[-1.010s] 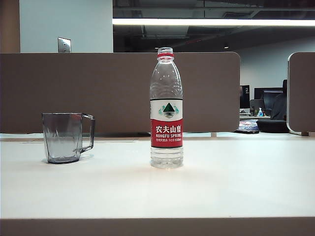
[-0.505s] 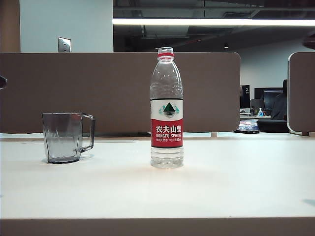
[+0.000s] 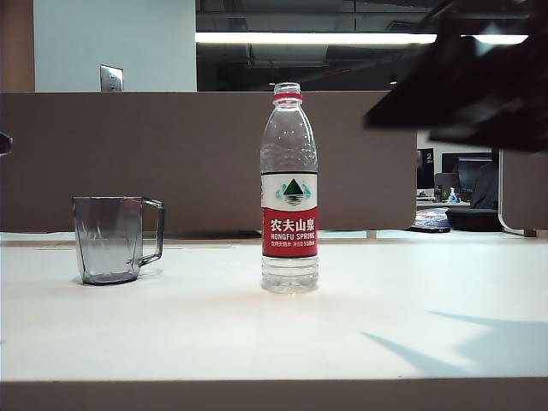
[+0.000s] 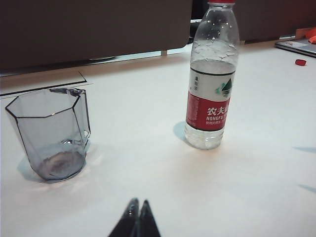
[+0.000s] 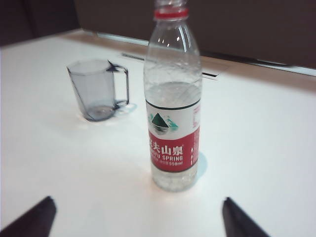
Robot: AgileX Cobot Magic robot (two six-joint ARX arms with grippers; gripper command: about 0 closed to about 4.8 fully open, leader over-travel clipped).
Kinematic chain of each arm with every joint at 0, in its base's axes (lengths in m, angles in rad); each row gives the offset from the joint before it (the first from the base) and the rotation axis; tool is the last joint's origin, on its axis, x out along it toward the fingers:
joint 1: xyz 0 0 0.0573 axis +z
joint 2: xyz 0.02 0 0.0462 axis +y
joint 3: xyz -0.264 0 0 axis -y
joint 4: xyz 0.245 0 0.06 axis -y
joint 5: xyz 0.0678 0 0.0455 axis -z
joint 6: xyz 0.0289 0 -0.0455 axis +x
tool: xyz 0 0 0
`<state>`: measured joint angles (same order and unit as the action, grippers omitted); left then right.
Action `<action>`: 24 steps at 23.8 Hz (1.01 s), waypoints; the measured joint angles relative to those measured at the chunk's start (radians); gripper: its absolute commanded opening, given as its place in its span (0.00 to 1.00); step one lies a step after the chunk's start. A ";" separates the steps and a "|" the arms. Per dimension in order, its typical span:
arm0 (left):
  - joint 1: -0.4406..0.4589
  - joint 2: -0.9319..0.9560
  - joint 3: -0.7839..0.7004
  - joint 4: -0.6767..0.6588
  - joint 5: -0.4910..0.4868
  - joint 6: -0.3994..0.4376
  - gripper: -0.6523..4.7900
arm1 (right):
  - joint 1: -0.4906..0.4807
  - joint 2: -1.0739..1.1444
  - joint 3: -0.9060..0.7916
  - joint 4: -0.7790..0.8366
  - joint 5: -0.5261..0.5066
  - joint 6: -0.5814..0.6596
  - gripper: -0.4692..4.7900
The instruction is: Pick up the mineral water bottle on the table and pour water into the mug until it's half full.
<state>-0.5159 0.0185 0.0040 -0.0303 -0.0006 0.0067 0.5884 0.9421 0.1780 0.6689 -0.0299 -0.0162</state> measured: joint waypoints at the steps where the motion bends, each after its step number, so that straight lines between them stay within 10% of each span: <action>1: 0.000 0.000 0.000 0.000 0.000 0.000 0.11 | 0.000 0.104 0.019 0.079 0.003 -0.016 1.00; 8: 0.000 0.000 0.000 0.000 0.000 0.000 0.11 | -0.002 0.731 0.292 0.467 0.001 -0.029 1.00; 24: 0.000 0.000 0.000 0.000 0.000 0.000 0.11 | -0.012 1.004 0.525 0.505 0.034 -0.026 1.00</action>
<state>-0.5159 0.0181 0.0040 -0.0303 -0.0010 0.0067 0.5762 1.9461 0.7025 1.1740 0.0044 -0.0418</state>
